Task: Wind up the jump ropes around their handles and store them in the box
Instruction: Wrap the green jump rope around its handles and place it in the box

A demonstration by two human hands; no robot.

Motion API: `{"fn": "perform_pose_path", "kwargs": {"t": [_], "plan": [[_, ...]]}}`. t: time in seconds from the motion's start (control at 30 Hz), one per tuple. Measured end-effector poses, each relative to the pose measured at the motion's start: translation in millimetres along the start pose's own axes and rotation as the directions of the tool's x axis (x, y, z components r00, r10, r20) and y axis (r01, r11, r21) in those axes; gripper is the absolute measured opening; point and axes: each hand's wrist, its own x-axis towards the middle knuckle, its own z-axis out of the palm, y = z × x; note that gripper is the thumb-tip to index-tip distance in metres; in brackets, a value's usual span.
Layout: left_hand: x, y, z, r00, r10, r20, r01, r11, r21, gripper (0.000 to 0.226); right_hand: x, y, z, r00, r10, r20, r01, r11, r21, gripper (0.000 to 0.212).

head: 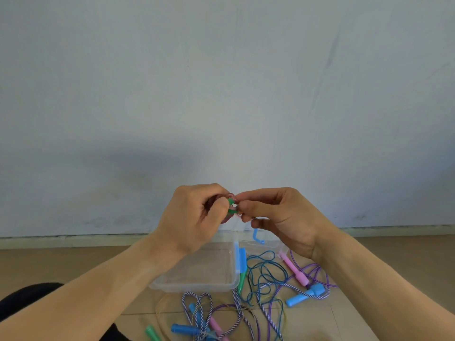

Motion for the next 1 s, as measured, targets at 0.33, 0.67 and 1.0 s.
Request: {"fn": "perform_pose_path", "kwargs": {"t": [0.33,0.67,1.0], "plan": [[5.7,-3.0,-9.0,0.978,0.193,0.072,-0.205,0.945,0.254,0.03,-1.7,-1.6,-8.3,0.986,-0.128,0.104,0.141,0.982,-0.123,0.017],[8.7,-1.0,-7.3,0.955,0.243,0.17,-0.283,0.919,0.276,0.026,-1.6,7.4,-9.7,0.988,-0.102,0.117,0.096,0.994,0.057,0.022],[8.5,-2.2,-6.3,0.952,0.241,0.19,-0.295,0.889,0.349,0.025,1.5,13.0,-8.4,0.993,-0.006,0.12,-0.025,0.965,0.259,0.022]]}}
